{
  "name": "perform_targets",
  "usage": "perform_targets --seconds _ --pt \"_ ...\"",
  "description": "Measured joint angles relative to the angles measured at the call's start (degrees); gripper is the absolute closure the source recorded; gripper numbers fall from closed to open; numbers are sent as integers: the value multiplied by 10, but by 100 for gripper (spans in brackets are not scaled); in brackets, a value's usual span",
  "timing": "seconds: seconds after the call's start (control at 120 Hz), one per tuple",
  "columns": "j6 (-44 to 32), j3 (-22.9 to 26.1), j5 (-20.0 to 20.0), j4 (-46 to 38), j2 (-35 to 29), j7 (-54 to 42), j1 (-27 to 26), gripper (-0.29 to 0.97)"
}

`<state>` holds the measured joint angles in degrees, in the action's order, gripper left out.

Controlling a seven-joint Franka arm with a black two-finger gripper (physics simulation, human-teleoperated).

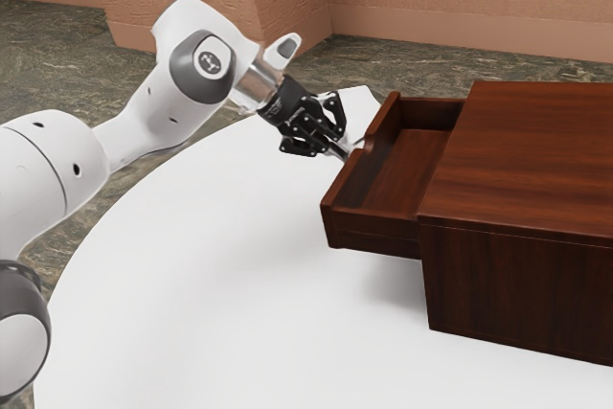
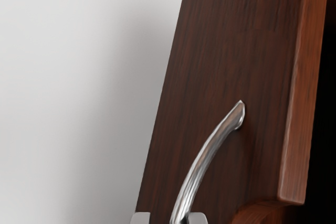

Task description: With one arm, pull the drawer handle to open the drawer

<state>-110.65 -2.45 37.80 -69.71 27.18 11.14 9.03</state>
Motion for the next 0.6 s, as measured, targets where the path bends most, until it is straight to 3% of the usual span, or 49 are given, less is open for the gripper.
perform_targets --seconds 0.508,0.6 --pt "-1 -53 0 -47 -48 0 -1 67" --pt "-1 -68 -1 -57 -73 0 -1 61"
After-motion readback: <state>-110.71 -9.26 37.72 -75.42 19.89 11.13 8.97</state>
